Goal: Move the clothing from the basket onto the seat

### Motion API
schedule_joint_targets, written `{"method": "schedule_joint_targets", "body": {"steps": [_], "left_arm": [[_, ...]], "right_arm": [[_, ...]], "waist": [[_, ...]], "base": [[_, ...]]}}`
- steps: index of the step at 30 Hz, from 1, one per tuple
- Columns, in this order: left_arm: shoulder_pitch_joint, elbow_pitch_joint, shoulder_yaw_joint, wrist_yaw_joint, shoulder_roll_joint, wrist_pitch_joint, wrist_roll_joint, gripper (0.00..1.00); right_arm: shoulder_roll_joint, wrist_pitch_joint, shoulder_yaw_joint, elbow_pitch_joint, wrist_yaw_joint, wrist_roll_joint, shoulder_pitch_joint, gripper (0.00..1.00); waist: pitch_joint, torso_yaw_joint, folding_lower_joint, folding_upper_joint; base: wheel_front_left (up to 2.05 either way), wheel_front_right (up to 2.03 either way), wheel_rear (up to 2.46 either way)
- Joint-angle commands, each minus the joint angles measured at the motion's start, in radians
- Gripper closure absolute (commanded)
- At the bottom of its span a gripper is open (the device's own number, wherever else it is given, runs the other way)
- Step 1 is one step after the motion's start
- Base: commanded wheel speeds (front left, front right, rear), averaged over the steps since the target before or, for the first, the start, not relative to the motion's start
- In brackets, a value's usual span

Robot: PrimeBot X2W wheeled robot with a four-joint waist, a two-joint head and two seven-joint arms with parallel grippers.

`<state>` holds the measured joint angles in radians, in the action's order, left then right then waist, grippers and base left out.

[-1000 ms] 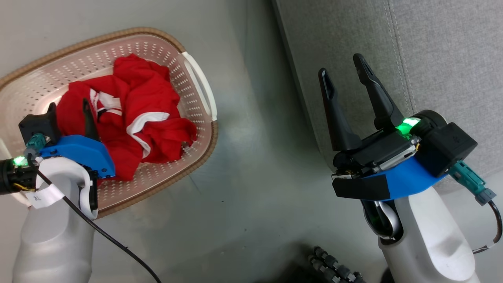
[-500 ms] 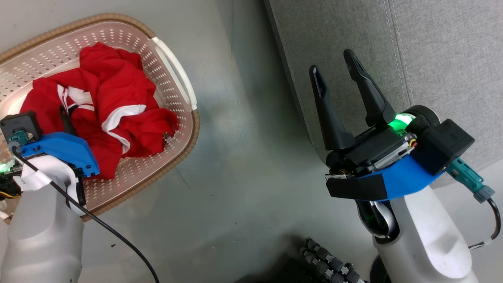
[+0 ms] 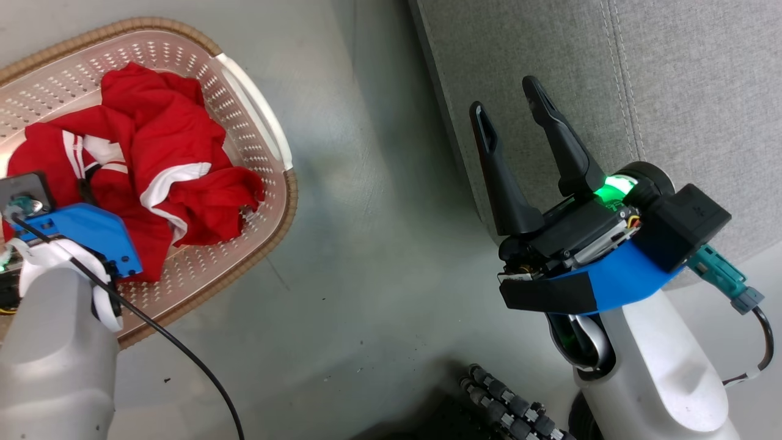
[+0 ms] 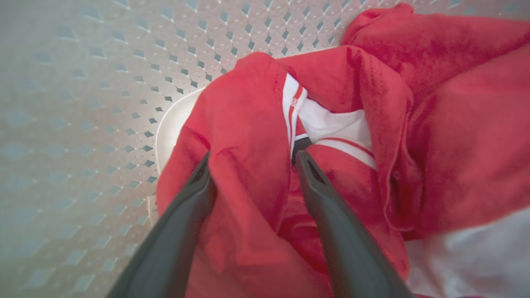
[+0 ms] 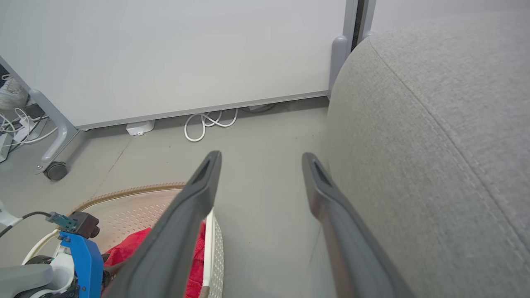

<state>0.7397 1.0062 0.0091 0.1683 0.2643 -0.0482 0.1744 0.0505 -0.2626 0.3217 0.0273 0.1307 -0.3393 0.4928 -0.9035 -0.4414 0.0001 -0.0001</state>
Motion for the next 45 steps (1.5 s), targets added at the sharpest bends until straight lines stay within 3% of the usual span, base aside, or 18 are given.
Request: {"method": "schedule_joint_targets", "body": {"steps": [1, 2, 3, 5, 18, 26, 45], "left_arm": [[0.017, 0.004, -0.002, 0.005, 0.012, -0.001, -0.003, 0.00], [0.021, 0.012, -0.004, 0.003, 0.013, -0.001, -0.003, 0.04], [0.025, 0.019, -0.006, 0.000, 0.015, -0.002, -0.003, 0.55], [0.035, 0.030, -0.011, -0.006, 0.015, -0.009, -0.004, 1.00], [0.069, 0.094, -0.036, -0.034, 0.006, -0.043, 0.013, 1.00], [0.061, 0.115, -0.046, -0.046, -0.035, -0.073, 0.030, 1.00], [-0.055, 0.168, -0.155, -0.199, -0.199, -0.202, 0.044, 1.00]], "right_arm": [[0.000, -0.003, 0.002, -0.003, 0.000, -0.005, 0.016, 0.00], [0.000, -0.003, 0.004, -0.002, 0.000, -0.006, 0.017, 0.00], [0.000, -0.003, 0.005, -0.002, 0.000, -0.006, 0.017, 0.00], [0.000, -0.003, 0.006, 0.000, 0.000, -0.010, 0.019, 0.00], [0.000, -0.003, 0.001, 0.001, 0.000, -0.003, 0.017, 0.00], [0.000, -0.003, -0.007, 0.019, 0.000, 0.011, 0.013, 0.00], [0.001, -0.003, -0.070, 0.155, 0.000, 0.137, -0.174, 0.00]], "waist": [[-0.002, -0.001, -0.0001, 0.0001], [-0.003, -0.002, -0.0001, 0.0001], [-0.003, -0.003, -0.0001, 0.0001], [-0.004, -0.005, -0.0001, 0.0001], [0.002, 0.001, -0.0001, 0.0001], [0.056, 0.018, -0.0001, 0.0001], [0.555, 0.158, -0.0001, 0.0001]], "base": [[0.00, 0.00, 0.00], [0.00, 0.00, 0.00], [0.00, 0.00, 0.00], [0.00, 0.00, 0.00], [0.00, 0.00, 0.00], [0.00, 0.00, 0.00], [0.00, 0.00, 0.00]]}}
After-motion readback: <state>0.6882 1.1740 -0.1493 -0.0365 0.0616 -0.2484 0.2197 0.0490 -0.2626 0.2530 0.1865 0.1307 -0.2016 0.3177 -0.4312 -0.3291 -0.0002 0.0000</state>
